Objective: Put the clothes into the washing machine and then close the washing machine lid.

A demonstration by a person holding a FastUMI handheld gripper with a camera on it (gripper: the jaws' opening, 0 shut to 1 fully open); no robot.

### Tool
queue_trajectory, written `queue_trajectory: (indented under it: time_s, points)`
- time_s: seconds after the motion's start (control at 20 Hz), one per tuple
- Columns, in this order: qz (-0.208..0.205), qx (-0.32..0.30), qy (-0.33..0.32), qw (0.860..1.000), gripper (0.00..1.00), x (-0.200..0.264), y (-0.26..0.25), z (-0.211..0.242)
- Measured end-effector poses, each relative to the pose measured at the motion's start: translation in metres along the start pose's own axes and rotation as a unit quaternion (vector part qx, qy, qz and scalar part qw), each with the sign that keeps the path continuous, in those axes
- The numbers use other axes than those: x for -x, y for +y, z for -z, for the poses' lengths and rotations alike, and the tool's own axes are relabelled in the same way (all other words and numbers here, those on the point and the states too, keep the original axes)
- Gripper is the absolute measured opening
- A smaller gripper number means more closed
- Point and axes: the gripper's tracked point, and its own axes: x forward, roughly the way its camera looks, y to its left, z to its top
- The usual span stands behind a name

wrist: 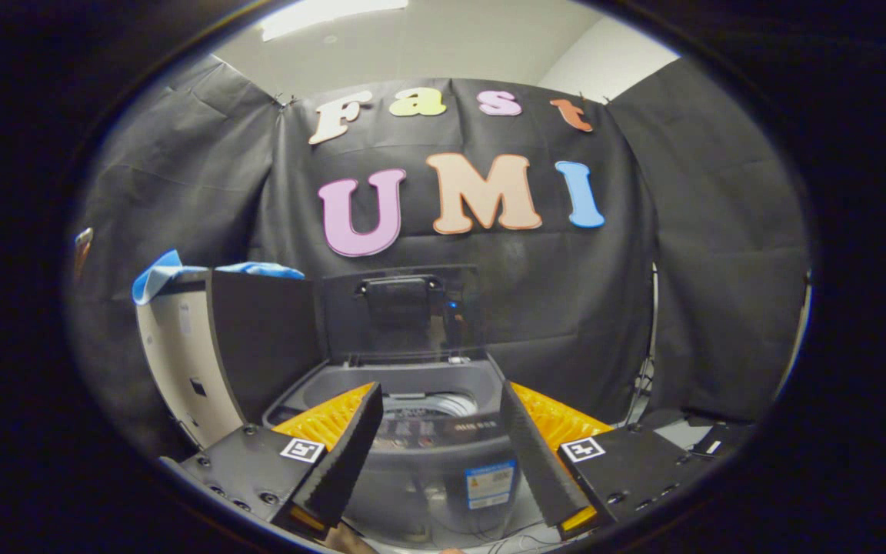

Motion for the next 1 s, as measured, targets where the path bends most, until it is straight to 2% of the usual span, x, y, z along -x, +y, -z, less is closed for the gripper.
queue_trajectory:
  time_s: [0.3,0.5,0.75,1.0]
  points:
    - [-0.061,-0.002,-0.017,0.998,0.96,-0.057,0.110,-0.093]
    - [-0.118,-0.020,-0.027,0.992,0.96,-0.091,0.193,-0.143]
    - [-0.169,-0.008,-0.006,0.986,0.95,-0.137,0.284,-0.167]
    - [-0.194,-0.007,0.030,0.980,0.96,-0.176,0.354,-0.168]
